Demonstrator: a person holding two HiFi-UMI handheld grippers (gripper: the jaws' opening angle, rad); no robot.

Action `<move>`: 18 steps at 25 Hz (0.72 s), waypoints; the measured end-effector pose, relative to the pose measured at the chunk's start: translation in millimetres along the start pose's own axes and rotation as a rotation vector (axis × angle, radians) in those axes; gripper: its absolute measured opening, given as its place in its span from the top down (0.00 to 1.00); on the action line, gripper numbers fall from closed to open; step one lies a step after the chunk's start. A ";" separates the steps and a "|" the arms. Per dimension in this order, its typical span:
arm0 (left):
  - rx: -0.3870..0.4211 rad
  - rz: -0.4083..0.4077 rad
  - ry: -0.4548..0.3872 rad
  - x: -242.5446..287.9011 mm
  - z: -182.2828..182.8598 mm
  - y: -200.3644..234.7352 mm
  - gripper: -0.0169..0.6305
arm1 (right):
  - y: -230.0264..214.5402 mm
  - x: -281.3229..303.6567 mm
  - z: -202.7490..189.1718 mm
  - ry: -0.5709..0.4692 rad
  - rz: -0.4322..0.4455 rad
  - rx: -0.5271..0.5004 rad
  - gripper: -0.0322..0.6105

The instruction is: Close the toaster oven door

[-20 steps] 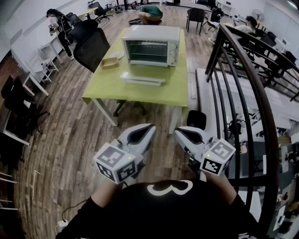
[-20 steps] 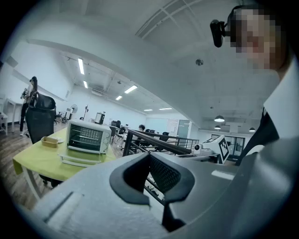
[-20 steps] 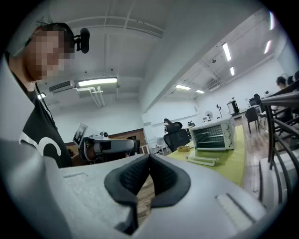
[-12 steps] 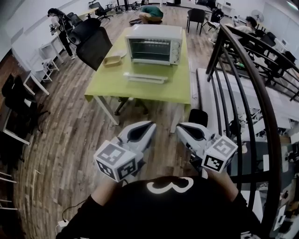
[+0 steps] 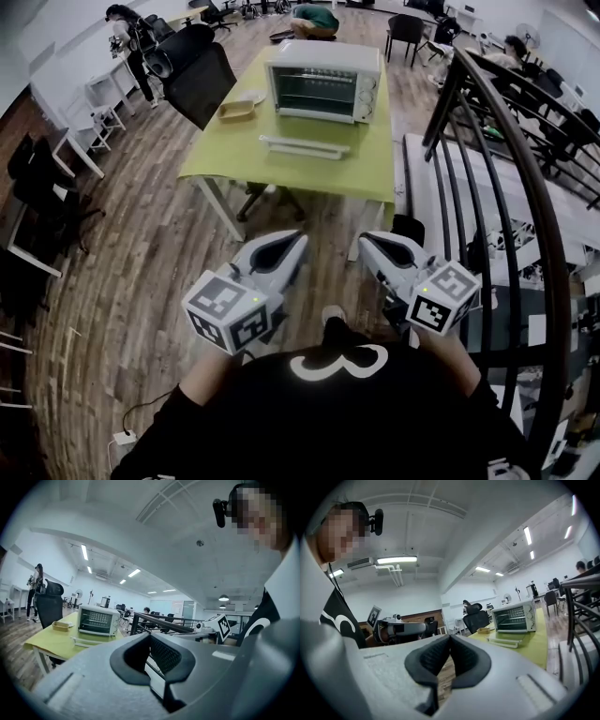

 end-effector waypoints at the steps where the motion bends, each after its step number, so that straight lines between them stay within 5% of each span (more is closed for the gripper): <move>1: -0.003 0.005 -0.001 0.6 0.0 3.9 0.96 | -3.0 3.8 0.2 0.001 0.001 -0.002 0.95; 18: -0.035 0.065 0.035 95.6 -3.1 123.6 0.96 | -124.1 106.8 -5.3 0.082 -0.026 -0.044 0.95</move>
Point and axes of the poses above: the fingertips, and each gripper's own axes: x forward along the fingers, y to its left, z out of its top, the point moved 10 cm from there along -x, backward along the fingers, and after that the axes turned 1 degree about -y, right-handed, at the moved point
